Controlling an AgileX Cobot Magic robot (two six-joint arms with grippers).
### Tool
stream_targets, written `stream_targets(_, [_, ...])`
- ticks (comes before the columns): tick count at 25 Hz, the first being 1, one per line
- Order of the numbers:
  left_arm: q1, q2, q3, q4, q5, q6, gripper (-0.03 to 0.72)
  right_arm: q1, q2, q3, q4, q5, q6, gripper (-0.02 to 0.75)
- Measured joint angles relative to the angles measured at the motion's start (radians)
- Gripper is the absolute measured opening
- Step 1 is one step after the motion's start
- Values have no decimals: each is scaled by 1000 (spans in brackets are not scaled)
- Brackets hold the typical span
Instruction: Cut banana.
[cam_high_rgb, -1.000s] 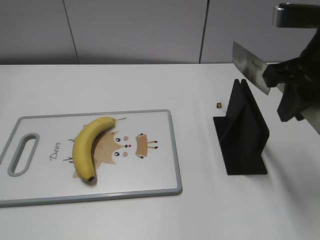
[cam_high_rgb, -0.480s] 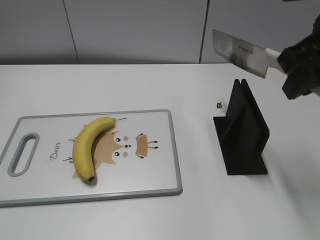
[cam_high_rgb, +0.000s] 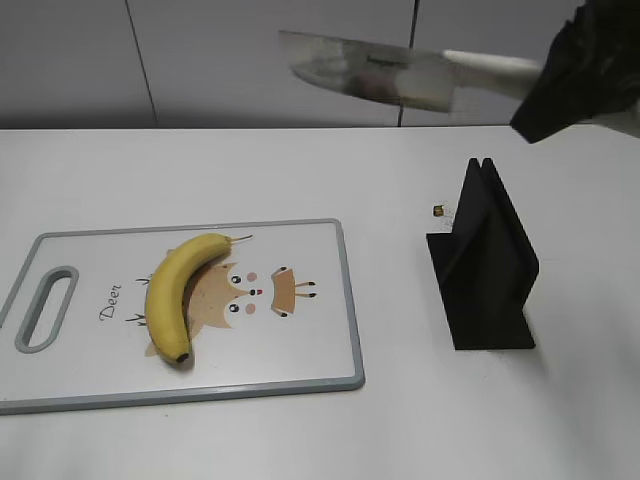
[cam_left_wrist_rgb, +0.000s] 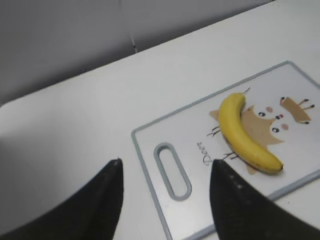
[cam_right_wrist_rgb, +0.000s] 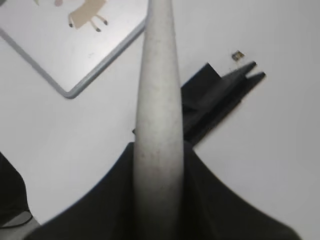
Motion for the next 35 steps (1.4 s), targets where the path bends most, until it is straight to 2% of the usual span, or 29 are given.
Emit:
stream_targets(5, [-131,174,-145,-29,-7,223,542,0,63,-5,160,-3,-270,162])
stream_targets(9, [-210,317,-242,-24,39,350,542,13,114,-32,211,2,-385,162])
stream_targets(15, [-230,517,-354,-25,173,562,542,90,221,-118,211,37,-536,162])
stream_targets(19, [-230,653,-372,-60,212,693,549,150,305,-186,211,49,-568,162])
stream_targets(25, [-230,792,-374,-65,210,726,571,216,401,-253,225,52,-605,162])
stream_targets(35, [-230,907,-377,-41,196,729,575,223,446,-259,267,17,-631,162])
